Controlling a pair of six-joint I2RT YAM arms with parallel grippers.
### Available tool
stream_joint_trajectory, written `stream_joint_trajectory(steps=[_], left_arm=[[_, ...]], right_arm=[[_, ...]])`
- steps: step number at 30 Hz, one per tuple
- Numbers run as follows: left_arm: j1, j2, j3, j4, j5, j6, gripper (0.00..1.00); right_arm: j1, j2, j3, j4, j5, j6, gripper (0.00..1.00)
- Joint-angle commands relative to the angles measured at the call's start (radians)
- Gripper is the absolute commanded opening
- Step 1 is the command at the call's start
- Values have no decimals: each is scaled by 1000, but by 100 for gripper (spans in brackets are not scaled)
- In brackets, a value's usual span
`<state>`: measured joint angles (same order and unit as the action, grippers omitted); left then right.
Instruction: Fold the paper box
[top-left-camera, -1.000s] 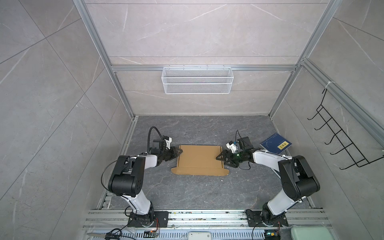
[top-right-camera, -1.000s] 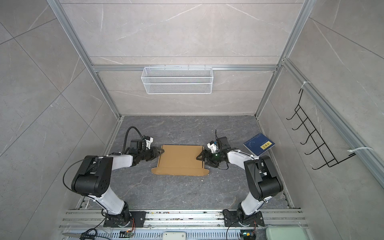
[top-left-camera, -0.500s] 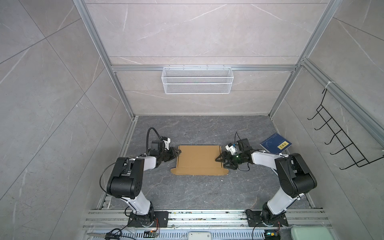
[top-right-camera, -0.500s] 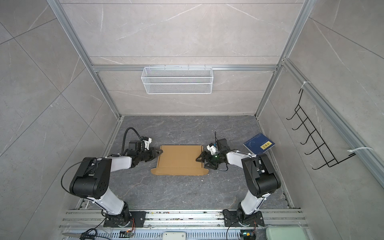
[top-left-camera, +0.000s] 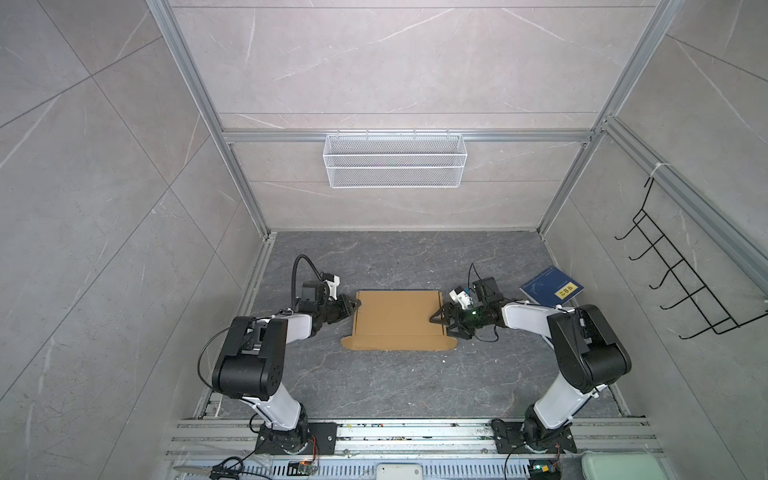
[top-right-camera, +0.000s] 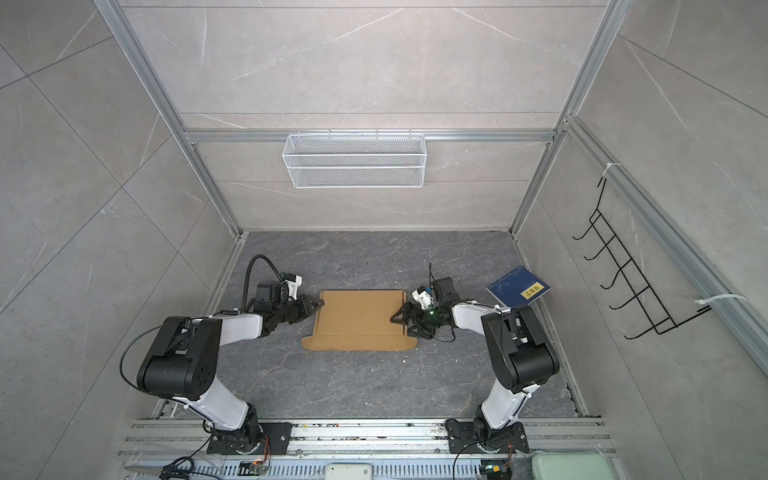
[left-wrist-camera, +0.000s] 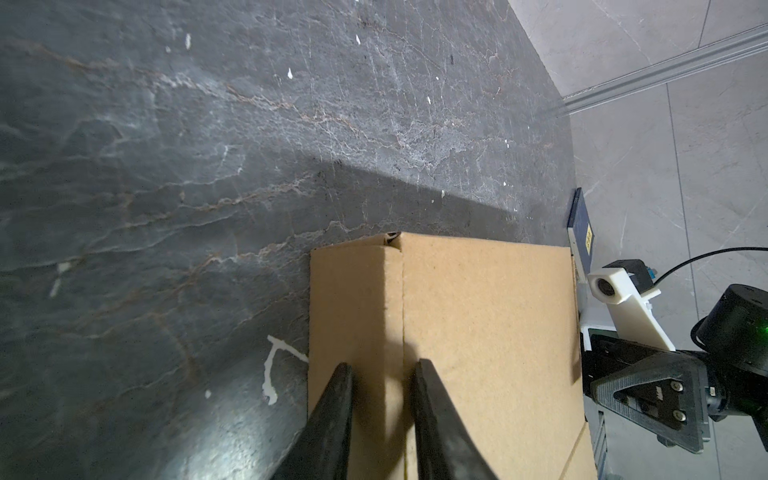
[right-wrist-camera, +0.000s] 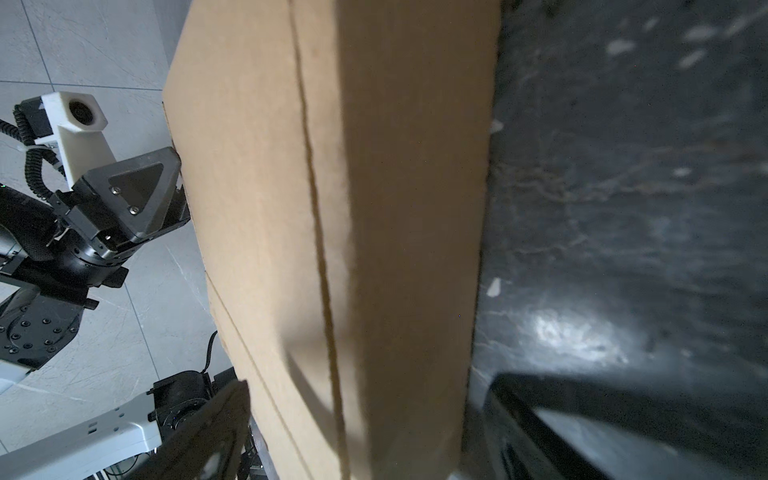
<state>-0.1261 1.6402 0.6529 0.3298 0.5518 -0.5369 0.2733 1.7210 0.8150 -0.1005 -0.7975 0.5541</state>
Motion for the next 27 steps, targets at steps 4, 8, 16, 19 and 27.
stream_joint_trajectory(steps=[4, 8, 16, 19, 27], left_arm=[[14, -10, -54, -122, -108, 7, 26], [15, -20, -64, -127, -122, 10, 25], [16, -34, -72, -157, -165, 18, 25], [18, -44, -78, -170, -178, 16, 25], [24, -78, -76, -260, -241, 31, 25]], right_arm=[[-1, 35, -3, -17, 12, 6, 90], [-1, 35, 3, -19, 10, 6, 90], [6, 46, 7, -21, 7, 6, 90], [12, 46, 9, -21, 11, 8, 92], [44, 65, 26, -7, 11, 23, 96]])
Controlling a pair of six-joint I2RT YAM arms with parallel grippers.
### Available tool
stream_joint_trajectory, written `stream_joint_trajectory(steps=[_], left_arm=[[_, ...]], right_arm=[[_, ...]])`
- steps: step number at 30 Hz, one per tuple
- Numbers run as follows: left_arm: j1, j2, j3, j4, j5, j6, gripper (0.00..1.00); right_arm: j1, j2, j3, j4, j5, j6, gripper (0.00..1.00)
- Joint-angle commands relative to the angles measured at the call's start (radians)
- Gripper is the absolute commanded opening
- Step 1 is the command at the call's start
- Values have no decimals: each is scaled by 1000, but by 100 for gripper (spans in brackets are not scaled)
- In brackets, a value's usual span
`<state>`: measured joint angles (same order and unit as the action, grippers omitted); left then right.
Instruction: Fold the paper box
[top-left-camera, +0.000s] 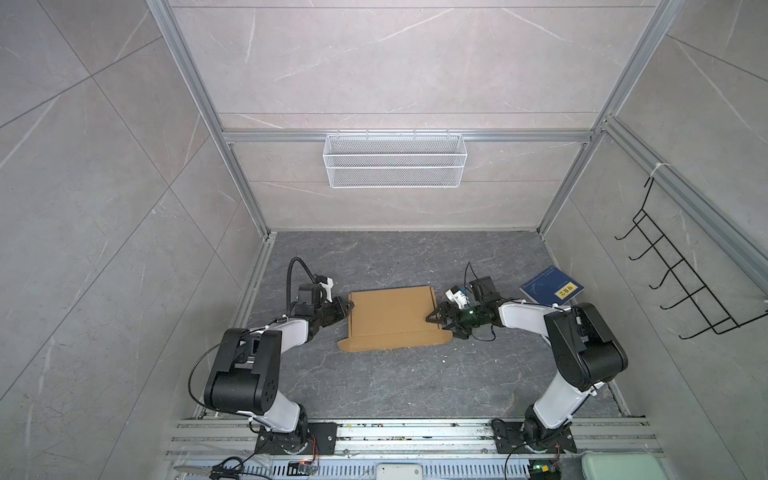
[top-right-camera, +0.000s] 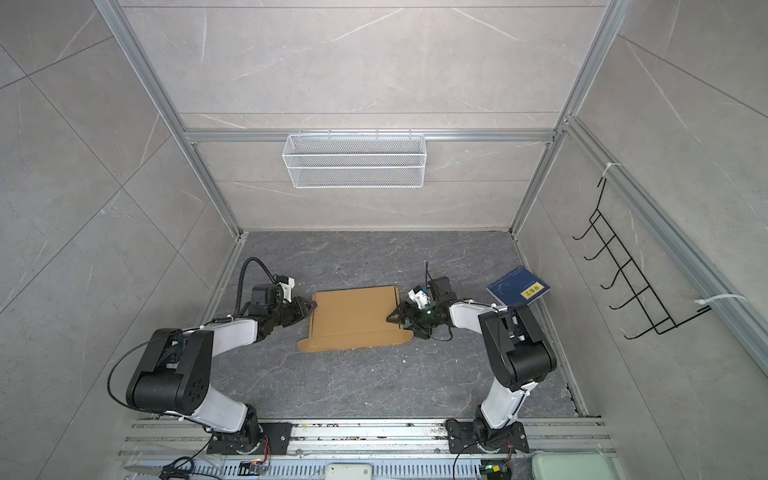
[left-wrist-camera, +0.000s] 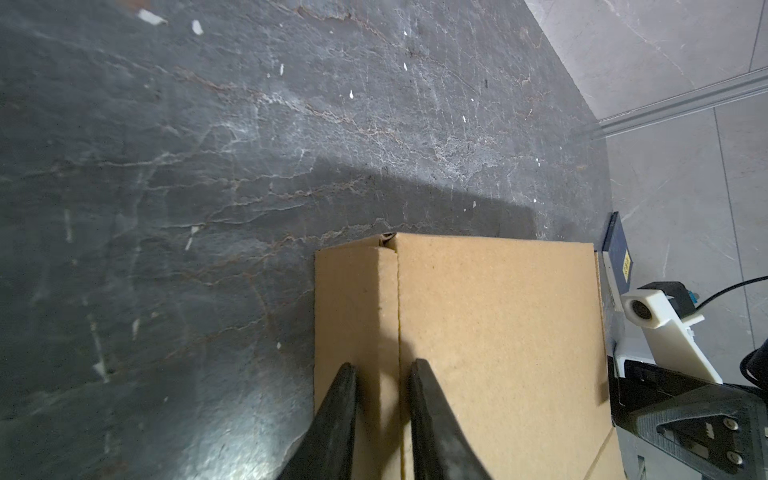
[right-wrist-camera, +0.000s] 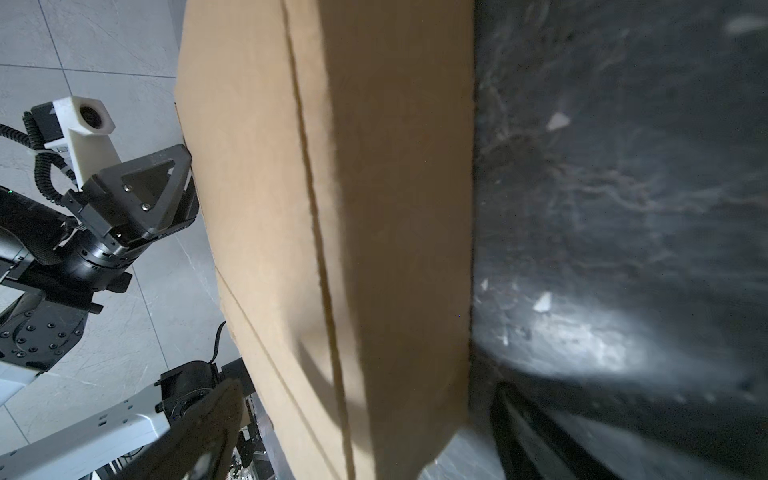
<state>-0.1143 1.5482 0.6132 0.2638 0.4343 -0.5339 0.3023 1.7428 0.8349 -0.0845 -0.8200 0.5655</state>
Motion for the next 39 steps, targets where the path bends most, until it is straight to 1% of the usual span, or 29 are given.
stream_joint_trajectory(steps=[1, 4, 6, 8, 11, 16, 18, 23, 29, 34, 39], left_arm=[[13, 12, -37, -199, -127, 27, 25], [15, 11, -35, -197, -127, 24, 26], [16, 9, -33, -170, -92, 10, 29], [16, -5, -32, -128, -38, -18, 36], [16, -54, -22, -109, 5, -35, 46], [17, -147, -30, -63, 20, -56, 60], [16, -150, -39, -33, 28, -65, 64], [18, -100, -92, 69, 31, -100, 73], [16, -46, -140, 251, 36, -129, 76], [9, 45, -167, 463, 95, -199, 75], [-7, 116, -156, 589, 171, -284, 66]], right_arm=[[21, 50, 9, -21, 34, 14, 96], [33, 64, 16, -12, 29, 25, 96], [38, 67, 19, -2, 17, 33, 96], [41, 65, 26, -7, 16, 33, 96], [41, 68, 33, -14, 15, 27, 96], [40, 85, 33, -4, 12, 30, 96], [40, 90, 34, -1, 9, 31, 96], [41, 95, 42, -4, 4, 27, 96], [40, 106, 53, -17, 2, 15, 96], [40, 109, 52, -4, 0, 19, 96], [32, 103, 49, 7, -8, 21, 96]])
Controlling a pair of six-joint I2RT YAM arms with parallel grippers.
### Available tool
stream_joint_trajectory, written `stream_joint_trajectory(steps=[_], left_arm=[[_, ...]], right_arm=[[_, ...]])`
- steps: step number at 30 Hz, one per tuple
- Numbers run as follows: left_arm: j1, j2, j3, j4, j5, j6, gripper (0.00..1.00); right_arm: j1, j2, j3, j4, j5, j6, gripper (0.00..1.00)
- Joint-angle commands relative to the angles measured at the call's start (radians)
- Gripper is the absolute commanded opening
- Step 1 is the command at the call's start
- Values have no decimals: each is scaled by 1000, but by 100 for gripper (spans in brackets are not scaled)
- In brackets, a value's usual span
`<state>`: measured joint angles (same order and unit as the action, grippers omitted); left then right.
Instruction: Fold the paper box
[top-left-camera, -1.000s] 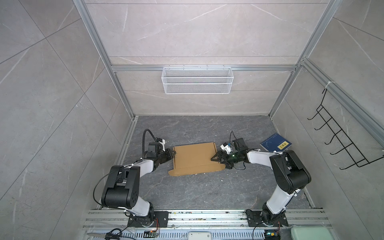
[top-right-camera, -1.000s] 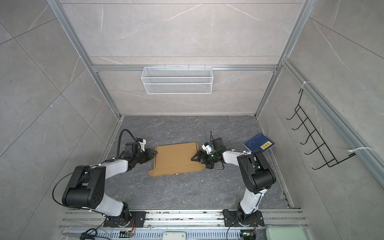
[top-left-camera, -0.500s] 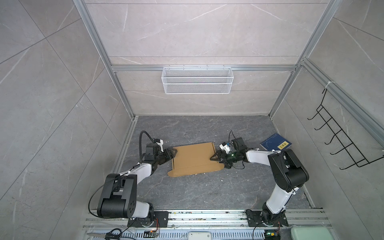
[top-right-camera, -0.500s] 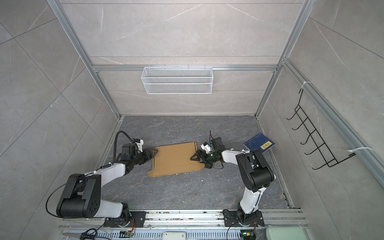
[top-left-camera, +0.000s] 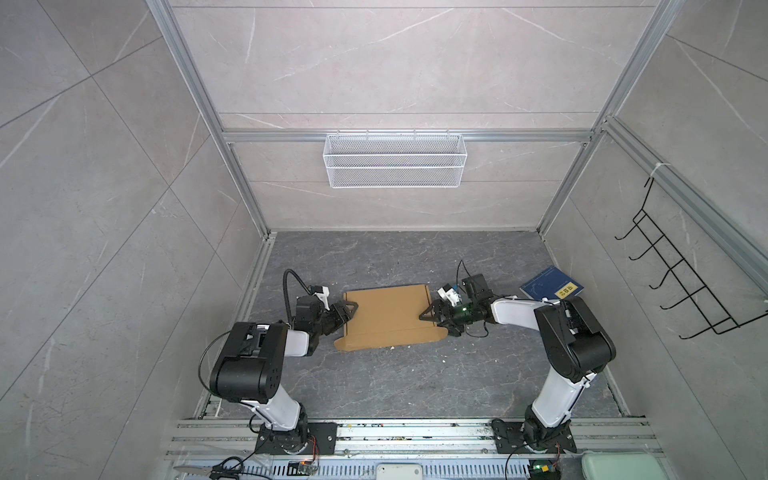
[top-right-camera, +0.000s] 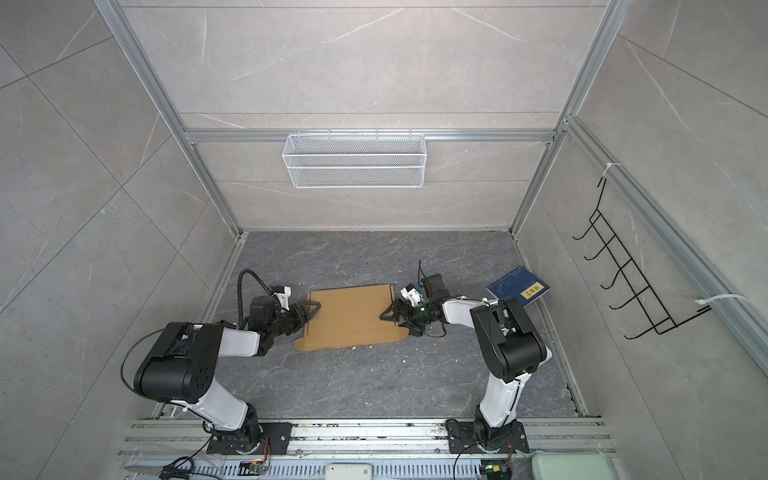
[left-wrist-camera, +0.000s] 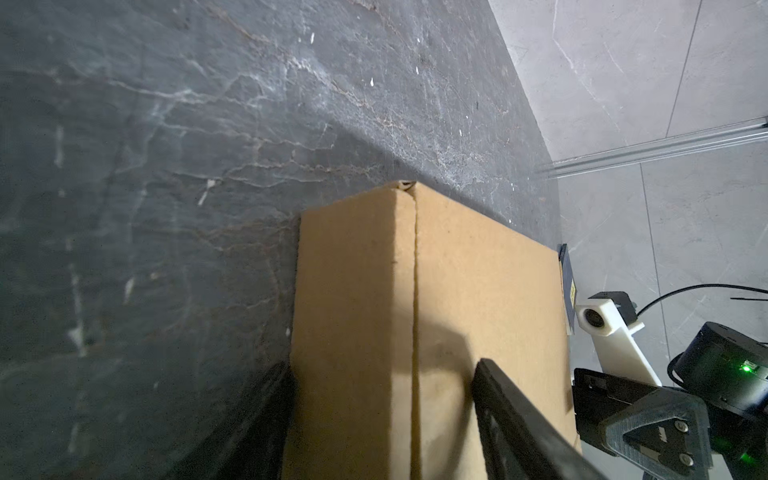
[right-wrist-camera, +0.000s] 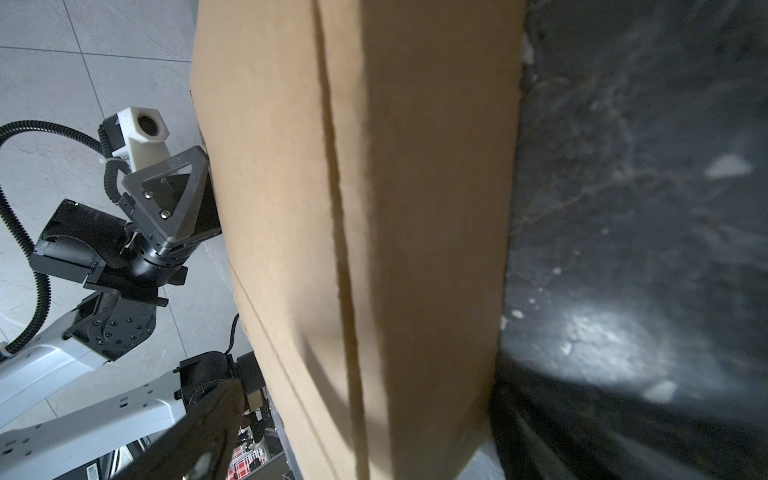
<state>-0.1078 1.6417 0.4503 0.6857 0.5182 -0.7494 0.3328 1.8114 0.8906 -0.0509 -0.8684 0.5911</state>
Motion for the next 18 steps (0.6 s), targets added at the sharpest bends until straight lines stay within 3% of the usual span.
stream_joint_trajectory(steps=[1, 4, 13, 18], left_arm=[[-18, 25, 11, 179, 97, -79, 63], [-28, 8, 33, 158, 108, -88, 57], [-52, -46, 94, -21, 119, -40, 59], [-59, -7, 96, -2, 127, -56, 59]], right_arm=[[-2, 28, -10, -18, 37, -5, 96], [-16, 13, -19, -9, 22, -4, 96], [-21, -121, -24, 14, -69, 45, 95], [-21, -192, -25, -37, -87, 37, 95]])
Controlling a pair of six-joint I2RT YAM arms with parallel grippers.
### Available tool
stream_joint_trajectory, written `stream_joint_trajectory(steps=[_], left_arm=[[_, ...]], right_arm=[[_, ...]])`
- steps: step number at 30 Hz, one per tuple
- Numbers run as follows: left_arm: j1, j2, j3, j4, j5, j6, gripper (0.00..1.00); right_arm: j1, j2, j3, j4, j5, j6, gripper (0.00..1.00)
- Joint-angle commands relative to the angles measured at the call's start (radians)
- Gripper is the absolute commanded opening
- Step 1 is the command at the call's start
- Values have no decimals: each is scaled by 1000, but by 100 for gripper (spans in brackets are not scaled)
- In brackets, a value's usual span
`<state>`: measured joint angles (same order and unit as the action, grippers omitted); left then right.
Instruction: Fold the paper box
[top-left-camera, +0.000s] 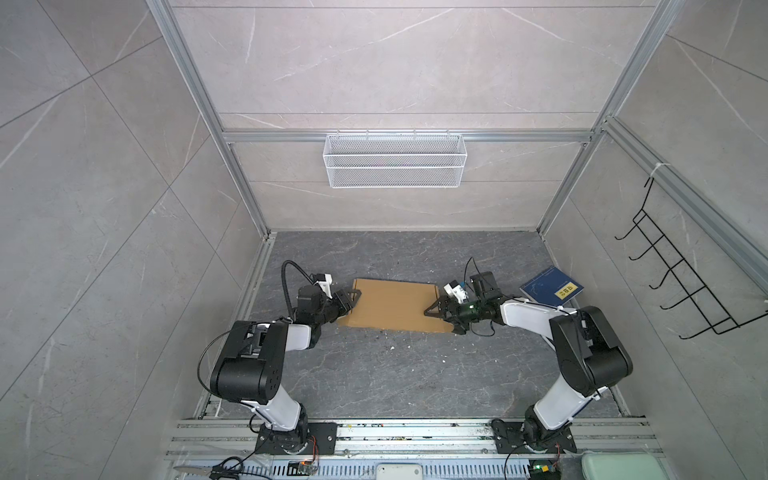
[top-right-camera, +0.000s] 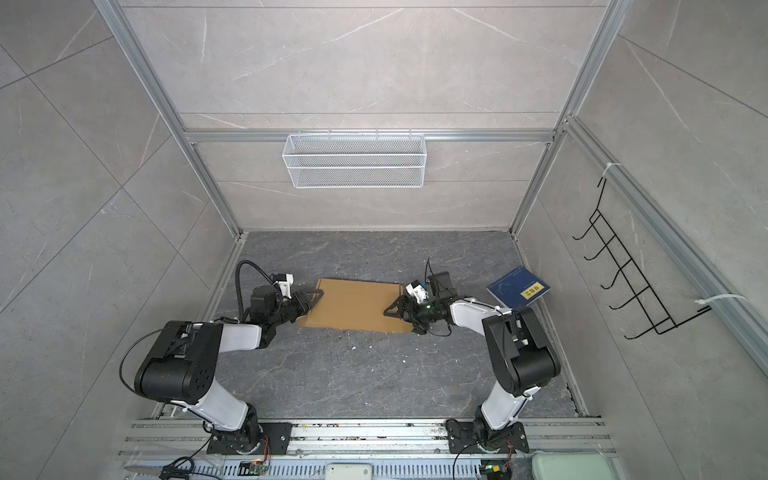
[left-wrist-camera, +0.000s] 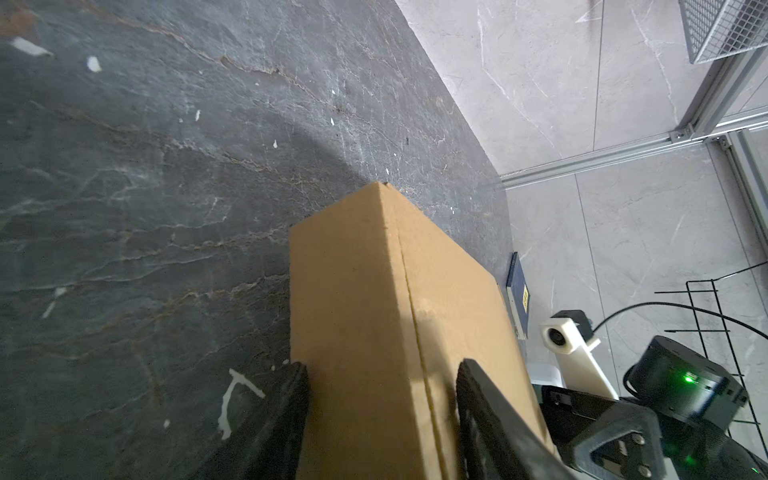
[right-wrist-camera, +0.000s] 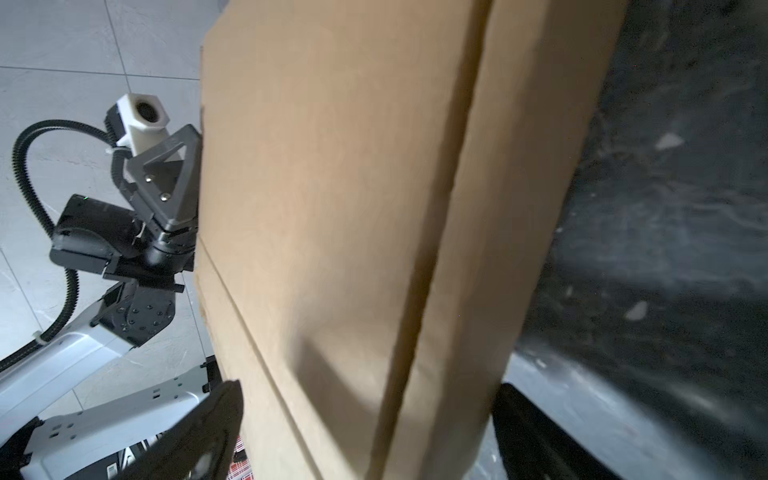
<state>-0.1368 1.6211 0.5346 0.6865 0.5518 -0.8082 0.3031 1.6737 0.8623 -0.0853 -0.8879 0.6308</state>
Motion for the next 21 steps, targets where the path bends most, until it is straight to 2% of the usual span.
stream_joint_trajectory(steps=[1, 16, 21], left_arm=[[-35, 21, 11, 3, 90, 1, 59], [-60, 135, -23, 21, 70, 8, 58], [-60, 162, -4, -41, 58, 16, 57]], right_arm=[[9, -62, 2, -16, -68, -11, 95], [-39, -31, -54, -33, -25, -31, 95], [-65, -14, -76, -8, -14, -23, 95]])
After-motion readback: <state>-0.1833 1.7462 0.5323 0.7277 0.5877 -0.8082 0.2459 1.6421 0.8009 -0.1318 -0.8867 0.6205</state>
